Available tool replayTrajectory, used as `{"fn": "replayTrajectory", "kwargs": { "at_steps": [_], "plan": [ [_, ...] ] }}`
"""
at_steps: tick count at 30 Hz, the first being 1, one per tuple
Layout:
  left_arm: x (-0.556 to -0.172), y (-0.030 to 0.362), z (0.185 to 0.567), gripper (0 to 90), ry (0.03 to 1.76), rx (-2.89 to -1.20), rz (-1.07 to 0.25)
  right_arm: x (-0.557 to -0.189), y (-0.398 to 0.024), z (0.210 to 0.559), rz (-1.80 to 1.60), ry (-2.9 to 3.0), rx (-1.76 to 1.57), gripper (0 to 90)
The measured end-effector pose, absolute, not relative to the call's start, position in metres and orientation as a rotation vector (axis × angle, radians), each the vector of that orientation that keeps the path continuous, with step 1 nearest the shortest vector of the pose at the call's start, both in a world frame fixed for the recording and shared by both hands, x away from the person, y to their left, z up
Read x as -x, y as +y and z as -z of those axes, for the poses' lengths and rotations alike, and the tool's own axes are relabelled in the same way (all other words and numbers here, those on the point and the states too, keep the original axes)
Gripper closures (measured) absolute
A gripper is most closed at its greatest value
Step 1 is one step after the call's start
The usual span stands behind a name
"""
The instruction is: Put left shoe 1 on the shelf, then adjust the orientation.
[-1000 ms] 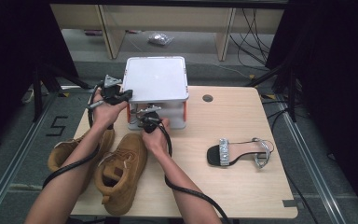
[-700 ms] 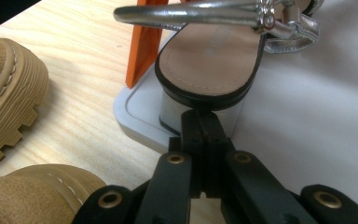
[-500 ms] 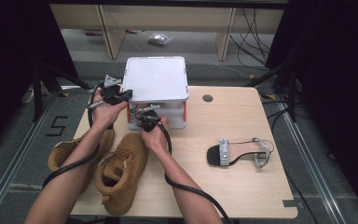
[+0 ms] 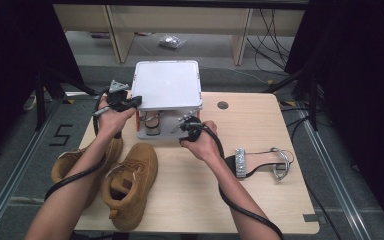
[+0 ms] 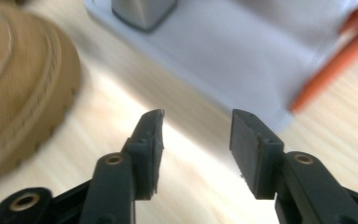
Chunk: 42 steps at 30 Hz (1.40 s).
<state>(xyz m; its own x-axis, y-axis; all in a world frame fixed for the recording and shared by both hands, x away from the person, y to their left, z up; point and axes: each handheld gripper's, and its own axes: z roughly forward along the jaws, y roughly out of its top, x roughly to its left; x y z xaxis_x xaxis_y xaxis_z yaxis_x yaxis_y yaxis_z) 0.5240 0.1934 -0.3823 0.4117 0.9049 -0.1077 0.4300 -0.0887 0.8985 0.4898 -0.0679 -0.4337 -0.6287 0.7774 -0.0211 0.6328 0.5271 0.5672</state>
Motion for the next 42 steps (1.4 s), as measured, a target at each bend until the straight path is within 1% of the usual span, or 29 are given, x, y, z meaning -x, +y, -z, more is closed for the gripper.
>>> {"fn": "replayTrajectory", "kwargs": {
  "at_steps": [2,6,7,8,9,12,14,16,18,20,22,26,35,36,37,38,40,42],
  "plan": [
    [-0.524,0.193,0.383,87.2,1.173,-1.696,-0.621,-0.487,-0.082,0.432,-0.729,2.528,-1.186,50.8],
    [-0.525,0.191,0.383,84.3,1.175,-1.684,-0.625,-0.482,-0.106,0.431,-0.702,2.542,-1.215,49.8],
    [-0.525,0.191,0.383,81.7,1.176,-1.682,-0.627,-0.481,-0.110,0.431,-0.696,2.545,-1.211,49.0],
    [-0.525,0.190,0.384,81.7,1.175,-1.680,-0.628,-0.479,-0.114,0.430,-0.688,2.551,-1.217,48.2],
    [-0.525,0.190,0.384,79.7,1.174,-1.677,-0.630,-0.477,-0.118,0.431,-0.691,2.552,-1.220,47.5],
    [-0.525,0.190,0.383,69.3,1.191,-1.670,-0.651,-0.472,-0.129,0.432,-0.702,2.558,-1.219,44.7],
    [-0.523,0.192,0.380,60.7,1.196,-1.651,-0.659,-0.468,-0.135,0.433,-0.696,2.565,-1.221,42.4],
    [-0.519,0.193,0.377,52.6,1.209,-1.637,-0.645,-0.464,-0.143,0.432,-0.705,2.571,-1.223,40.3],
    [-0.515,0.194,0.374,47.2,1.207,-1.621,-0.629,-0.459,-0.151,0.430,-0.702,2.572,-1.223,39.2],
    [-0.511,0.195,0.371,42.3,1.203,-1.625,-0.642,-0.456,-0.159,0.428,-0.712,2.565,-1.238,38.4],
    [-0.507,0.194,0.369,38.9,1.200,-1.625,-0.640,-0.454,-0.169,0.426,-0.721,2.551,-1.233,38.1],
    [-0.503,0.193,0.365,36.9,1.185,-1.625,-0.651,-0.450,-0.187,0.424,-0.741,2.546,-1.278,37.2],
    [-0.500,0.191,0.366,36.6,1.175,-1.619,-0.652,-0.441,-0.219,0.414,-0.767,2.524,-1.312,35.9],
    [-0.500,0.192,0.367,36.6,1.177,-1.621,-0.652,-0.441,-0.222,0.413,-0.773,2.511,-1.316,36.9],
    [-0.499,0.192,0.368,36.5,1.179,-1.620,-0.652,-0.442,-0.230,0.408,-0.770,2.498,-1.323,40.8],
    [-0.499,0.193,0.368,36.5,1.179,-1.620,-0.652,-0.442,-0.230,0.408,-0.770,2.498,-1.323,40.8],
    [-0.499,0.194,0.368,36.3,1.182,-1.622,-0.652,-0.444,-0.240,0.404,-0.751,2.479,-1.319,46.3],
    [-0.498,0.194,0.368,36.2,1.181,-1.628,-0.657,-0.447,-0.249,0.400,-0.686,2.485,-1.317,46.6]
  ]
}}
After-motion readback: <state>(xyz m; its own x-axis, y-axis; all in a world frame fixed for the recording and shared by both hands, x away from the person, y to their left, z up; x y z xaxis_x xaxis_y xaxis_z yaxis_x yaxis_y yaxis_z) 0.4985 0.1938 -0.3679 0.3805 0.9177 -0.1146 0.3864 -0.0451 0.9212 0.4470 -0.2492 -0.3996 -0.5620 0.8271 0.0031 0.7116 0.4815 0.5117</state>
